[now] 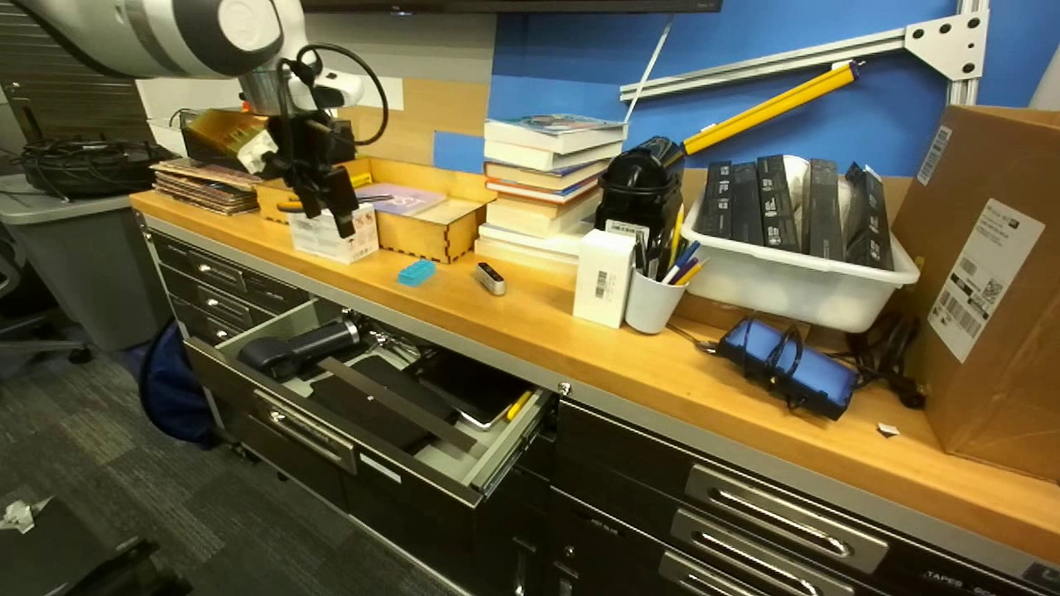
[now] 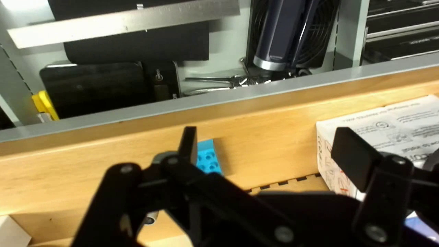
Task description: Pick up the blue object from the counter and put it in the open drawer and close it
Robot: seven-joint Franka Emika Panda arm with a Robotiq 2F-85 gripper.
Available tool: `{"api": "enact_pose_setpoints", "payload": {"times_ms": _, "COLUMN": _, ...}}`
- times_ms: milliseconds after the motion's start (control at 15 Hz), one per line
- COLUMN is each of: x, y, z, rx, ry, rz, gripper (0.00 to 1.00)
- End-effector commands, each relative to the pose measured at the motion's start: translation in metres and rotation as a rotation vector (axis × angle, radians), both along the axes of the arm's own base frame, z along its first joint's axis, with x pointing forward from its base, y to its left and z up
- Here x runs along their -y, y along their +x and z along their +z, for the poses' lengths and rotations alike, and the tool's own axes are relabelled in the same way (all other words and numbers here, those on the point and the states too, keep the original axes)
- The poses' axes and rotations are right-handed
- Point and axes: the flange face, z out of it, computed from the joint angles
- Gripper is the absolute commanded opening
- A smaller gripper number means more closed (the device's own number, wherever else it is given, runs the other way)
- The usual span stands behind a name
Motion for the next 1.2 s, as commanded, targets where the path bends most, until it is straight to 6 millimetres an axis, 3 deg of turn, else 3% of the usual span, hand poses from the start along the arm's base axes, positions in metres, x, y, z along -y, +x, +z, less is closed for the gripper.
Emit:
{"api": "enact_pose_setpoints", "payload": {"times_ms": 0, "x": -0.016, "y": 0.072, "z": -0.011, "rx": 0.029, "ry": -0.018, "rz": -0.042, "gripper": 1.0}}
{"api": "enact_pose_setpoints", "payload": {"times_ms": 133, "x": -0.013, "y": 0.105, "z": -0.02, "rx": 0.052, "ry": -0.026, "rz": -0.087, "gripper": 1.0}}
{"api": "enact_pose_setpoints", "payload": {"times_ms": 400, "x": 0.008, "y": 0.142, "z": -0.038, "rx": 0.042, "ry": -0.033, "rz": -0.16, "gripper": 1.0}}
{"api": "enact_pose_setpoints", "payload": {"times_ms": 667, "x": 0.03, "y": 0.15, "z": -0.056, "rx": -0.043, "ry": -0.002, "rz": -0.174, "gripper": 1.0}}
{"api": "enact_pose_setpoints", "payload": {"times_ms": 1133, "x": 0.045, "y": 0.144, "z": -0.086, "rx": -0.15, "ry": 0.011, "rz": -0.203, "gripper": 1.0}}
